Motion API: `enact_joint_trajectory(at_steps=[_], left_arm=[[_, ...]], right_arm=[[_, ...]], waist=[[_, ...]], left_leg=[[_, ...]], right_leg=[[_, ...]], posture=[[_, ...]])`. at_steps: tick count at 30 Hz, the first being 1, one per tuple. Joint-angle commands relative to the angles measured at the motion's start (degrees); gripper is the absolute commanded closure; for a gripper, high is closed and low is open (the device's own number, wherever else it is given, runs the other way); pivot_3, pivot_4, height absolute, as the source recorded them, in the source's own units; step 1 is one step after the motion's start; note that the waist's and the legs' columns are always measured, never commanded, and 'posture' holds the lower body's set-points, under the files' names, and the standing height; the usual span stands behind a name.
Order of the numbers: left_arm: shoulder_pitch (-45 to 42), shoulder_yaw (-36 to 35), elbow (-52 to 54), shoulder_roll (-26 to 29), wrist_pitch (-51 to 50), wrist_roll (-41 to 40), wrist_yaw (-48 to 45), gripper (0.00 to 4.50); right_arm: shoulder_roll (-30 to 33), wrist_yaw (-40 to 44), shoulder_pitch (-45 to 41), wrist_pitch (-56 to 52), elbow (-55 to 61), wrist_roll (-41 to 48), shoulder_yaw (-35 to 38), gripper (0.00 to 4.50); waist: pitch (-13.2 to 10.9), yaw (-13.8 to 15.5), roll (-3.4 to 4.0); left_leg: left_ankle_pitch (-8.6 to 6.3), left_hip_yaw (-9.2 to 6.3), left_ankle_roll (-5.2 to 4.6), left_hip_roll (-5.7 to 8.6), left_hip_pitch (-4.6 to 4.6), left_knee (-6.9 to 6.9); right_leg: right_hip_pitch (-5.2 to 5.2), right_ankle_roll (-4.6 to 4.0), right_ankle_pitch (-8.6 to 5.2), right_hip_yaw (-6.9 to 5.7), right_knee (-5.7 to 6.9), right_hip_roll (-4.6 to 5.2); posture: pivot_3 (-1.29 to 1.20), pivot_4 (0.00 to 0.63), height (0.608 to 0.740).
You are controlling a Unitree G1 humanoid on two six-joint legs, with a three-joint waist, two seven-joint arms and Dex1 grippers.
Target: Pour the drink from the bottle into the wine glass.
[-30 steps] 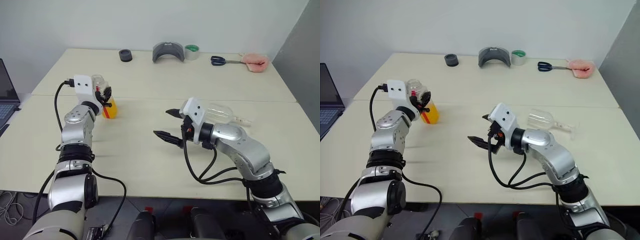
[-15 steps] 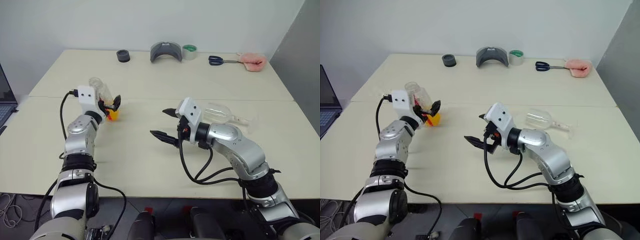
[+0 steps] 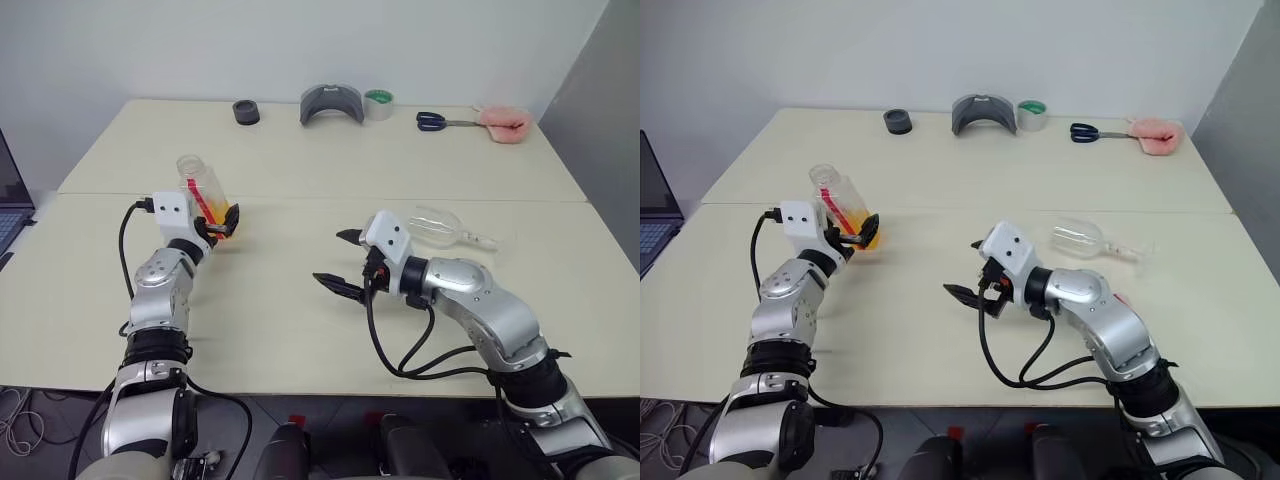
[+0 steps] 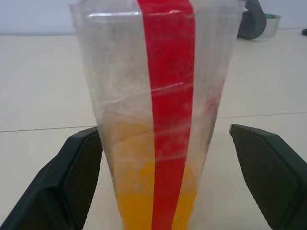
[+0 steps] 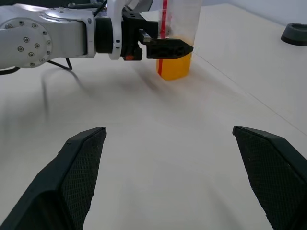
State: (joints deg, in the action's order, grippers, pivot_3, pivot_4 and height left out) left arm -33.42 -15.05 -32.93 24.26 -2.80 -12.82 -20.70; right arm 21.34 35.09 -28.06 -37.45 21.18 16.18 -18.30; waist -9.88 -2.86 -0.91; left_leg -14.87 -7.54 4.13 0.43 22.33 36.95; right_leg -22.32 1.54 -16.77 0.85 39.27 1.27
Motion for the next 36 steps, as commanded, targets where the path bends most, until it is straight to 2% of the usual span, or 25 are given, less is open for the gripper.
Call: enact_joint_trajectory(at_steps=[1,8,12,16,20,23,28,32,36], left_arm=[[1.95,-0.71,4.73,0.01,1.82,-0.26,0.47,0.05],[9.33,-0.07,13.05,2.04,0.56,-0.39,-2.44,0.05],[16.45,1.67,22.53,2.52,0.40,0.02,-4.70,0.05],[25.93,1.68,32.95,1.52,-2.18,-0.85,-4.29,0.05],[28.33,5.02,37.71,0.83,-4.24,-1.39,-6.77,0.05],[26.25,9.13,38.68,0.49,-5.46,-2.30,-11.07,0.05],[19.46,15.34,37.97,1.18,-7.32,-3.55,-19.17,0.05],[13.97,19.69,36.96,2.72,-8.64,-5.16,-28.50,0.05],[11.76,21.50,37.47,3.94,-11.90,-8.67,-35.95,0.05]], right_arm=[[1.36,0.62,1.52,2.15,4.34,-0.54,1.28,0.00],[4.77,-1.44,9.66,0.28,13.47,1.12,6.38,0.00],[6.54,-3.16,13.99,-1.53,17.97,0.98,8.70,0.00],[8.49,-8.09,18.98,-1.62,20.05,-3.29,11.87,0.00],[11.48,-15.03,20.82,0.07,18.60,-13.77,11.25,0.00],[15.26,-19.13,20.84,-0.64,16.85,-24.34,6.68,0.00],[17.29,-22.33,17.42,-5.85,14.25,-42.08,-3.64,0.00],[15.42,-24.85,15.89,-11.35,9.01,-55.26,-9.06,0.00],[14.14,-25.35,14.51,-11.05,2.84,-62.98,-11.06,0.00]], waist=[[0.00,-0.02,0.00],[0.01,0.08,0.00],[0.01,0.15,0.00],[0.01,0.38,0.00],[0.02,1.08,0.01],[0.03,1.20,0.00],[0.03,1.05,0.00],[0.03,0.99,0.00],[0.02,0.91,0.01]], left_leg=[[0.00,0.02,0.00,0.00,0.00,0.00],[-0.01,0.02,-0.02,-0.01,0.00,-0.01],[-0.03,0.03,-0.06,-0.04,-0.02,-0.03],[-0.09,0.04,-0.15,-0.09,-0.03,-0.04],[-0.10,0.07,-0.16,-0.04,-0.05,-0.04],[-0.10,0.14,-0.16,0.00,-0.12,-0.04],[-0.09,0.18,-0.13,-0.03,-0.14,-0.08],[-0.08,0.23,-0.12,-0.07,-0.21,-0.10],[-0.01,0.32,-0.01,-0.06,-0.23,-0.11]], right_leg=[[0.00,0.00,0.00,0.02,-0.01,0.00],[0.01,0.00,0.00,0.04,-0.04,0.01],[0.02,0.00,0.00,0.06,-0.04,0.00],[0.06,0.00,0.00,0.11,-0.10,0.02],[0.07,0.01,0.00,0.08,-0.11,0.00],[0.15,0.02,-0.01,0.09,-0.14,0.00],[0.13,0.02,-0.01,0.10,-0.16,-0.04],[0.14,0.02,-0.01,0.13,-0.15,-0.08],[0.13,0.02,-0.01,0.20,-0.15,-0.08]], posture=[[0.00,0.150,0.740],[0.00,0.150,0.740],[0.00,0.150,0.740],[0.00,0.150,0.740],[0.00,0.150,0.740],[0.00,0.150,0.740],[0.00,0.150,0.740],[0.00,0.150,0.740],[0.00,0.150,0.740]])
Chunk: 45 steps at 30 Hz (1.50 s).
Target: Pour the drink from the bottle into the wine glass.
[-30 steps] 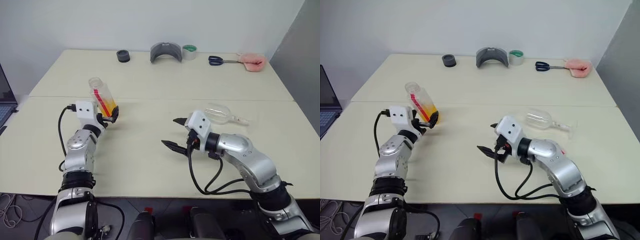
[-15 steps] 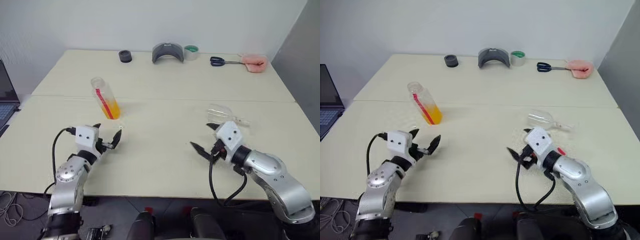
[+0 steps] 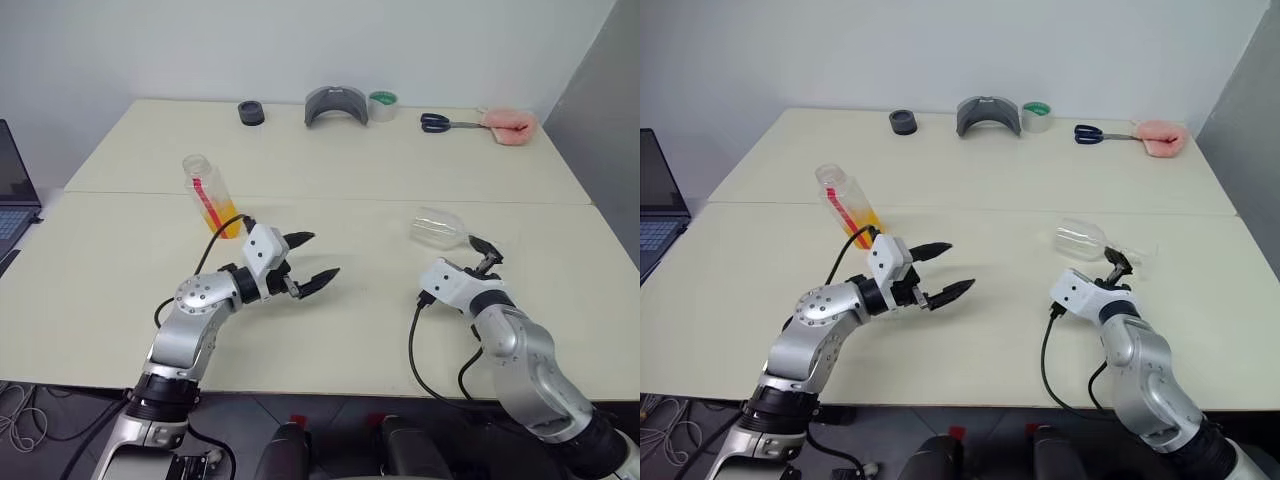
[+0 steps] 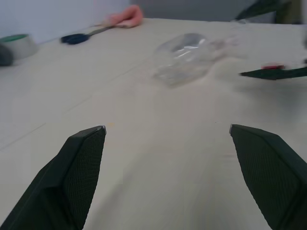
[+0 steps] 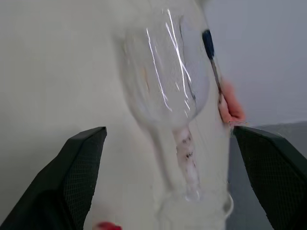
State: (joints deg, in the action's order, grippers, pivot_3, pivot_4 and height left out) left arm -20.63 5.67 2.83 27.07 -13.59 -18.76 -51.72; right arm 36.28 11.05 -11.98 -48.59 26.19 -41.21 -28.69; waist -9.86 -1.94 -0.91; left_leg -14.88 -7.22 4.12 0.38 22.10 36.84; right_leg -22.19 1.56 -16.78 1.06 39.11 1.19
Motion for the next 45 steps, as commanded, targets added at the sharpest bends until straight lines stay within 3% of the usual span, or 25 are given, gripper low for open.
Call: enact_joint_trajectory(at_steps=[1,6,21,24,34,41,45], left_arm=[[-1.51,1.15,1.30,1.56,-0.81,-3.01,-6.87,0.05],[-4.43,2.67,-2.61,1.70,2.80,-1.32,-12.02,0.05],[-7.50,3.77,-9.90,-3.34,9.05,2.55,-11.38,0.05],[-7.57,3.60,-9.96,-3.64,9.21,2.86,-11.10,0.00],[-6.76,3.75,-9.16,-4.64,9.11,3.48,-10.38,0.00],[-6.71,3.55,-7.87,-4.84,7.52,3.26,-9.21,0.00],[-6.70,2.61,-6.99,-4.21,5.83,2.59,-8.40,0.00]], right_arm=[[-1.48,-1.56,-2.21,0.29,-3.98,-7.04,-0.94,0.00],[-3.51,-2.72,-5.35,3.63,-12.43,-11.10,-0.21,0.00],[-5.85,-11.47,-13.17,14.14,-37.73,-11.17,3.92,0.00],[-6.17,-11.13,-13.60,15.27,-39.08,-11.25,4.20,0.61],[-7.73,-9.40,-14.78,17.37,-40.62,-11.32,4.68,4.22],[-6.39,-8.25,-15.40,18.20,-35.82,-10.77,7.83,4.36],[-10.86,-5.70,-14.67,16.48,-26.06,-3.35,14.87,4.36]], waist=[[0.00,-0.07,0.00],[0.00,-0.05,0.00],[0.02,-0.03,-0.03],[0.02,-0.04,-0.03],[0.04,-0.36,-0.06],[0.04,-0.55,-0.05],[0.02,-0.75,-0.02]], left_leg=[[0.00,0.01,0.00,0.00,-0.02,-0.01],[-0.07,0.00,-0.14,-0.01,-0.02,0.00],[-0.08,0.06,-0.15,0.01,-0.11,0.02],[-0.08,0.06,-0.15,0.01,-0.11,0.02],[-0.09,0.08,-0.16,-0.01,-0.16,0.01],[-0.09,0.08,-0.16,0.00,-0.18,0.01],[-0.09,0.09,-0.16,0.00,-0.11,-0.01]], right_leg=[[0.00,0.00,0.00,0.01,0.01,0.00],[0.00,0.00,0.00,0.00,0.01,-0.01],[0.09,-0.01,0.01,0.06,0.02,0.01],[0.10,-0.01,0.01,0.07,0.02,0.01],[0.10,-0.01,0.01,0.08,0.04,0.00],[0.11,-0.01,0.01,0.09,0.07,-0.01],[0.03,-0.01,0.01,0.12,0.07,0.00]], posture=[[0.00,0.150,0.740],[0.00,0.150,0.740],[0.00,0.150,0.740],[0.00,0.150,0.740],[0.00,0.150,0.740],[0.00,0.150,0.740],[0.00,0.150,0.740]])
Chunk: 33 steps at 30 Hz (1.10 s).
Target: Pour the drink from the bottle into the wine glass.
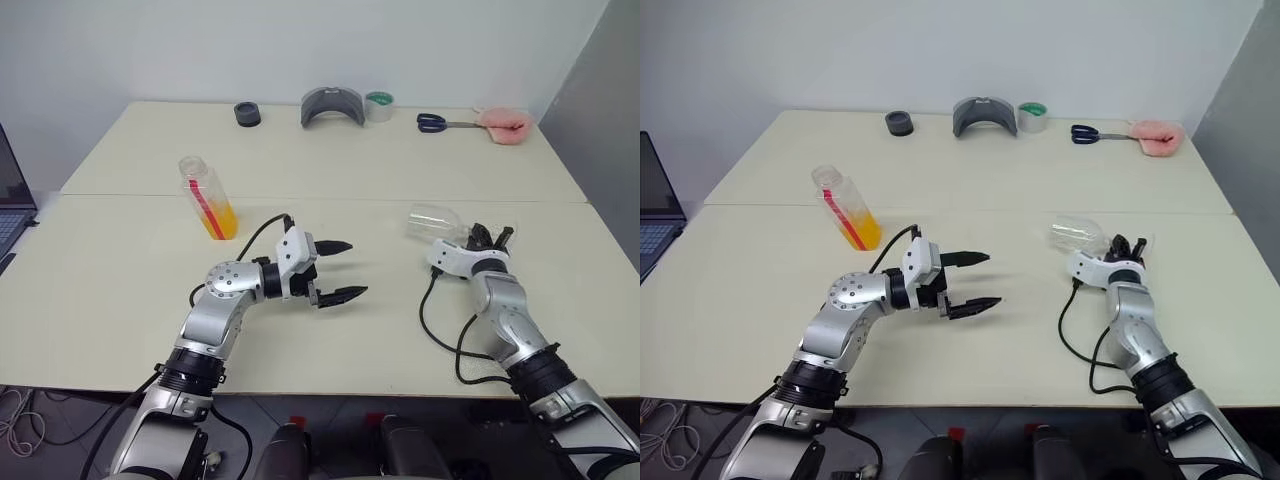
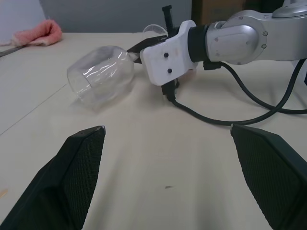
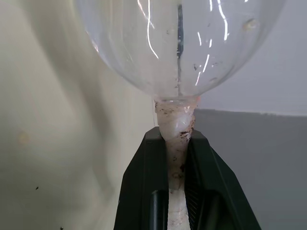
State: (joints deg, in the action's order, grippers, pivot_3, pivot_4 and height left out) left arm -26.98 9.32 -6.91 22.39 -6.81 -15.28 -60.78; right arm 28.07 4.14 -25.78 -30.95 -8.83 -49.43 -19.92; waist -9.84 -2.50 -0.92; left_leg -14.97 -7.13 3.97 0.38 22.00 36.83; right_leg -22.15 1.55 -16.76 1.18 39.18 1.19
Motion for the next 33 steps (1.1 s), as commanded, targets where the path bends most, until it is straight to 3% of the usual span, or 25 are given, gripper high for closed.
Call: enact_joint_trajectory(at_steps=[1,7,15,24,29,33], left_arm=[[-0.44,-1.38,2.99,0.69,-1.67,-1.21,0.90,0.00],[-0.57,-4.44,5.52,2.50,-8.82,-4.78,2.19,0.00],[4.47,-8.86,12.20,6.09,-15.73,-8.04,5.06,0.00],[11.86,-12.76,19.27,9.72,-20.71,-11.95,6.88,0.00],[13.77,-14.22,20.56,11.16,-22.70,-14.11,6.58,0.00],[13.73,-14.31,19.79,11.59,-22.35,-13.94,6.78,0.00]], right_arm=[[-5.34,2.26,-0.95,-2.04,11.66,8.57,8.90,4.36],[-22.57,6.20,-4.95,-5.88,19.98,31.26,23.46,4.36],[-30.04,4.91,-8.88,1.53,7.54,42.85,24.72,4.36],[-32.00,8.92,-16.48,14.53,-14.81,48.90,23.04,4.36],[-30.96,9.74,-11.56,17.29,-14.65,48.30,20.21,4.36],[-29.33,9.87,-3.71,15.38,-7.42,48.03,18.32,4.36]], waist=[[0.00,-0.36,0.00],[-0.03,-0.75,0.04],[-0.04,-0.75,0.07],[-0.09,-1.27,0.15],[-0.08,-1.16,0.14],[-0.05,-0.90,0.13]], left_leg=[[0.00,0.00,0.00,-0.01,0.02,-0.01],[0.00,-0.06,0.00,-0.05,-0.01,0.00],[0.00,-0.01,-0.01,0.00,-0.06,-0.02],[-0.01,0.08,-0.02,-0.05,-0.14,-0.11],[-0.01,0.08,-0.02,-0.04,-0.15,-0.12],[-0.01,0.07,-0.02,-0.05,-0.18,-0.12]], right_leg=[[-0.03,0.00,0.00,0.01,0.01,0.00],[-0.04,0.00,0.00,-0.01,0.16,-0.02],[-0.08,-0.02,-0.01,0.04,0.22,0.01],[-0.16,-0.07,-0.03,0.14,0.34,-0.03],[-0.13,-0.07,-0.03,0.14,0.31,-0.01],[-0.11,-0.07,-0.03,0.14,0.32,-0.02]], posture=[[0.00,0.150,0.740],[0.00,0.150,0.740],[0.00,0.150,0.740],[0.00,0.150,0.740],[0.00,0.150,0.740],[0.00,0.150,0.740]])
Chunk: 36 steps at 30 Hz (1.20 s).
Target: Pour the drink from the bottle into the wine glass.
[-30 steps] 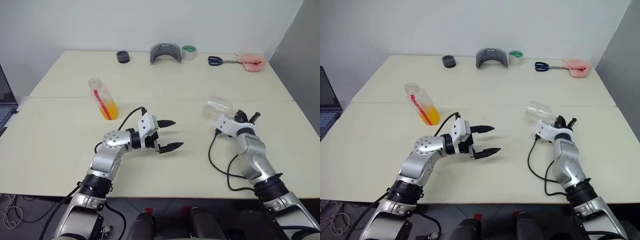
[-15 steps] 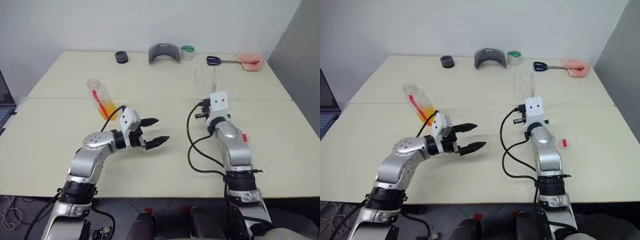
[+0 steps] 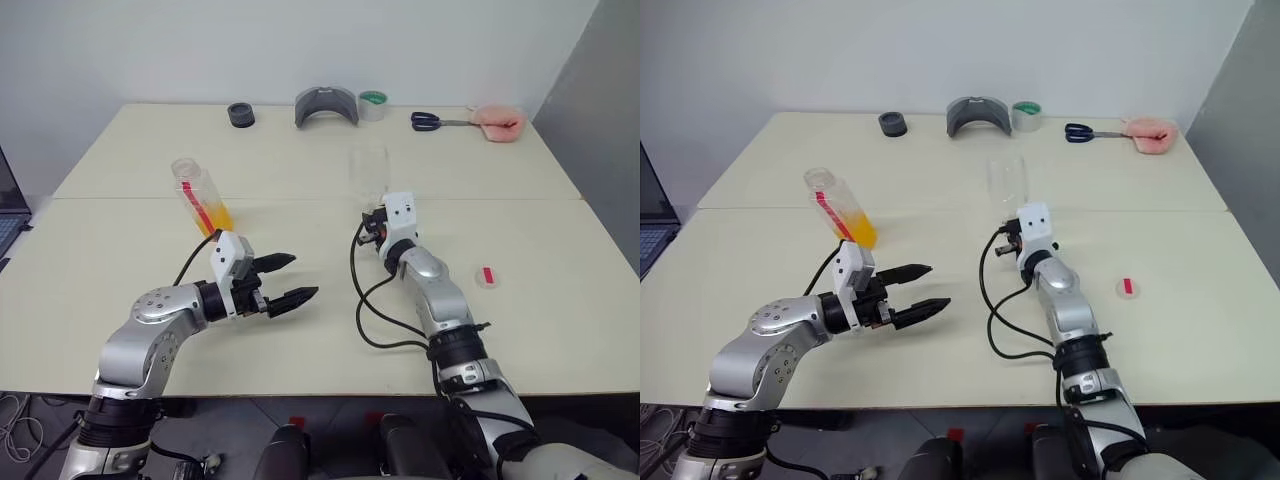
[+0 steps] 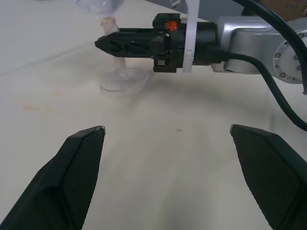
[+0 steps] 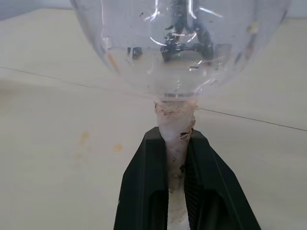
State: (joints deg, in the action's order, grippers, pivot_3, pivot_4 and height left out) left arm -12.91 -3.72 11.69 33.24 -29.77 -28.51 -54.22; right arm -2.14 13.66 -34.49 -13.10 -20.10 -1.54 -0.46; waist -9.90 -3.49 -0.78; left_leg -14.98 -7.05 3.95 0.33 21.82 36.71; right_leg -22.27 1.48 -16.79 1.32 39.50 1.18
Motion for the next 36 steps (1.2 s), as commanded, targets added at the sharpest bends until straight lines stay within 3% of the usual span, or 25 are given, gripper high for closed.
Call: enact_joint_trajectory(at_steps=[1,6,11,24,36], left_arm=[[-0.53,-1.19,0.89,0.76,0.83,-0.56,0.30,0.00],[-1.51,-0.52,0.03,0.72,1.51,0.01,0.40,0.00],[-2.69,-0.78,-0.84,0.30,3.37,1.72,2.44,0.00],[-0.91,-6.56,3.80,1.37,5.95,4.77,13.21,0.00],[-1.13,-9.14,6.11,2.81,3.26,2.53,14.68,0.00]], right_arm=[[1.13,0.33,6.90,-3.36,6.08,0.38,-1.41,4.36],[0.73,-0.80,11.74,-6.51,12.24,1.15,-2.77,4.36],[-1.08,-1.15,7.37,-2.68,10.14,2.25,-3.15,4.36],[-5.59,6.47,-9.59,11.70,-15.21,3.74,-5.35,4.36],[-5.21,7.53,-11.76,17.97,-24.80,2.46,-5.98,4.36]], waist=[[0.03,0.17,-0.01],[0.04,0.31,-0.03],[0.04,0.23,-0.03],[-0.01,-0.15,0.01],[-0.01,0.16,0.02]], left_leg=[[0.00,0.00,0.00,0.00,0.00,0.00],[0.00,0.00,0.00,0.01,-0.02,-0.01],[0.00,0.00,0.00,0.00,-0.03,-0.02],[0.00,0.02,0.01,-0.02,-0.01,-0.09],[0.00,0.02,0.01,-0.04,-0.03,-0.09]], right_leg=[[0.01,0.00,0.00,0.00,-0.02,0.00],[0.05,0.00,0.00,0.01,-0.05,0.01],[0.04,0.01,-0.01,-0.01,-0.06,-0.01],[-0.04,-0.01,0.00,0.03,-0.06,-0.01],[-0.04,-0.01,0.00,0.01,-0.06,-0.03]], posture=[[0.00,0.150,0.740],[0.00,0.150,0.740],[0.00,0.150,0.740],[0.00,0.150,0.740],[0.00,0.150,0.740]])
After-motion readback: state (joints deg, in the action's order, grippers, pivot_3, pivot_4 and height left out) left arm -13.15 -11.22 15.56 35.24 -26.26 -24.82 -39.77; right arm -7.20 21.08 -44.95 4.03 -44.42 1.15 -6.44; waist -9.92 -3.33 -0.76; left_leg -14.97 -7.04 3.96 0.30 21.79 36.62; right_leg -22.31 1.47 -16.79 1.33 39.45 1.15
